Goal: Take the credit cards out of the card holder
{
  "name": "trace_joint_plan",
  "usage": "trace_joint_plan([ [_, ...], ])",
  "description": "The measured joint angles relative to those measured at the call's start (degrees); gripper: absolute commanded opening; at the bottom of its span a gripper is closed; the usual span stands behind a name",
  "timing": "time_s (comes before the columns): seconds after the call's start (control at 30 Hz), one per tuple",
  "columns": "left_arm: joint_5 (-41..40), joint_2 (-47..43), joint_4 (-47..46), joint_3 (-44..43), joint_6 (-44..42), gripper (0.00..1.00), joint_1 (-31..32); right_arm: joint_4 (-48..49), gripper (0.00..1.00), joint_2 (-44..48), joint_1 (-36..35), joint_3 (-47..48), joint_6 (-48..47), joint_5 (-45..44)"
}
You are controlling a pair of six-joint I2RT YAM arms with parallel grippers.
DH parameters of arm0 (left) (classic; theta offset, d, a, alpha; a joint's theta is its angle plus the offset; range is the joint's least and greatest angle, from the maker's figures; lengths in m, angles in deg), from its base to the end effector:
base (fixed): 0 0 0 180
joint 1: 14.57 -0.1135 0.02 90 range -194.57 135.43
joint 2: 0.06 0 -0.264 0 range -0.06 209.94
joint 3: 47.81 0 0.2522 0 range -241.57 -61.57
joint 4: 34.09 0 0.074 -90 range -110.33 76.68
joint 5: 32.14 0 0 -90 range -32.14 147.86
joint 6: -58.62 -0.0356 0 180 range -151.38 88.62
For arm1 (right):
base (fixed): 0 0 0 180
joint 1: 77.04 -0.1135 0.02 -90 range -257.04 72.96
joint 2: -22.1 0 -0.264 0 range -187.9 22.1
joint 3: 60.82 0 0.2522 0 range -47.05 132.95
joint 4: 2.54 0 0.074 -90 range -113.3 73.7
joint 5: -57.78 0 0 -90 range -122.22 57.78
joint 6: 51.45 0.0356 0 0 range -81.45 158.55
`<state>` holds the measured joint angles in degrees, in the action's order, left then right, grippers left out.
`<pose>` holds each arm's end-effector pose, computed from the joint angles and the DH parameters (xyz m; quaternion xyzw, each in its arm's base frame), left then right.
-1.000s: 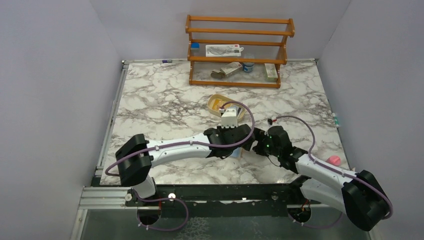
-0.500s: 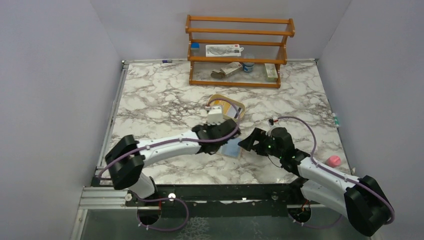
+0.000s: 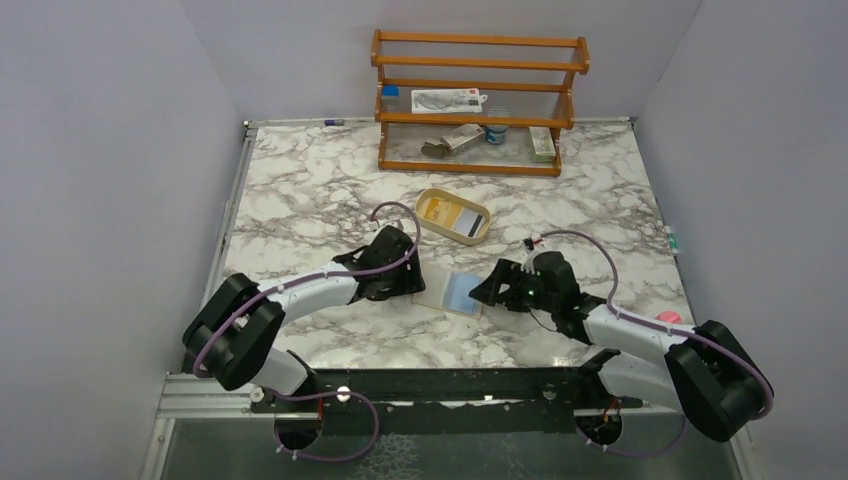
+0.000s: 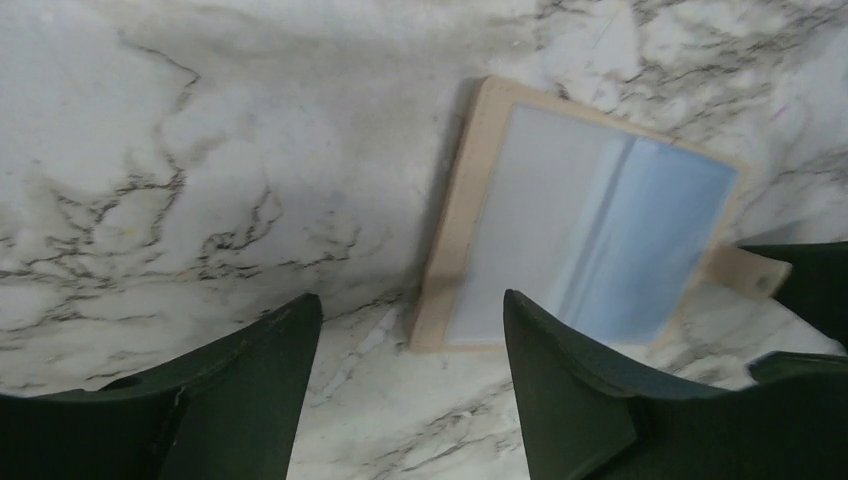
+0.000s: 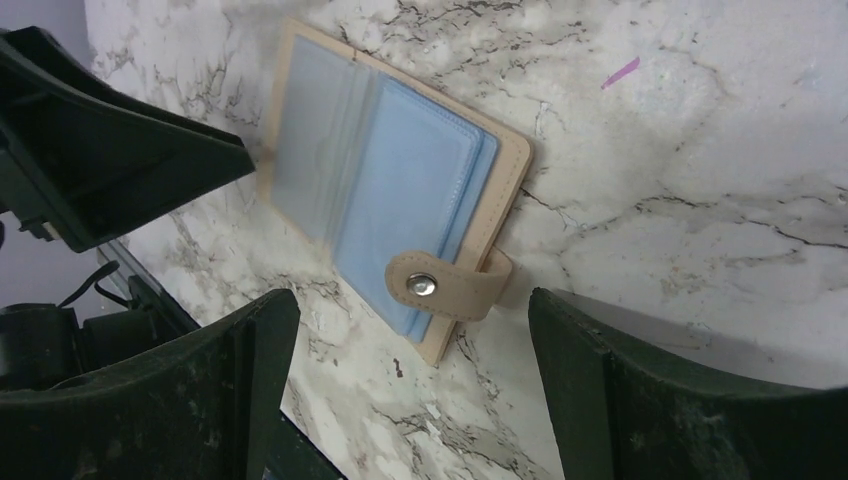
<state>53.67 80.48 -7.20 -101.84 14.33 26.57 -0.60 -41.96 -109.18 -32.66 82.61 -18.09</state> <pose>0.2032 -0.1741 0.1734 -0.0493 0.9476 -0.1905 0.2518 0.1637 0.1131 0.1424 0.0335 0.8773 0.3731 0.2999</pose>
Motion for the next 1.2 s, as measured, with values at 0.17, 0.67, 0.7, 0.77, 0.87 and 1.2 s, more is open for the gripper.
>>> trace_joint_plan([
  [0.17, 8.00, 3.91, -8.98, 1.05, -1.14, 0.78, -2.43, 1.44, 0.88, -3.23, 0.00, 1.57, -0.61, 0.63],
  [0.67, 22.43, 8.33, -32.13, 7.06, 3.10, 0.75, -5.77, 7.65, 0.80, -11.32, 0.35, 4.26, -0.37, 2.34],
  [0.7, 23.10, 8.15, -32.24, 7.41, 3.69, 0.72, -5.73, 8.20, 0.80, -11.67, 0.35, 4.26, -0.33, 2.49],
  [0.77, 24.20, 7.39, -31.98, 8.22, 5.01, 0.63, -5.31, 9.27, 0.80, -12.44, 0.33, 4.26, -0.11, 3.08],
  [0.87, 24.87, 6.19, -31.36, 8.96, 6.51, 0.52, -5.05, 10.21, 0.80, -12.92, 0.33, 4.26, 0.07, 3.30],
  [1.2, 24.87, 1.11, -29.75, 10.88, 8.50, 0.38, -5.90, 11.65, 0.80, -13.16, 0.33, 3.65, 0.33, 3.58],
])
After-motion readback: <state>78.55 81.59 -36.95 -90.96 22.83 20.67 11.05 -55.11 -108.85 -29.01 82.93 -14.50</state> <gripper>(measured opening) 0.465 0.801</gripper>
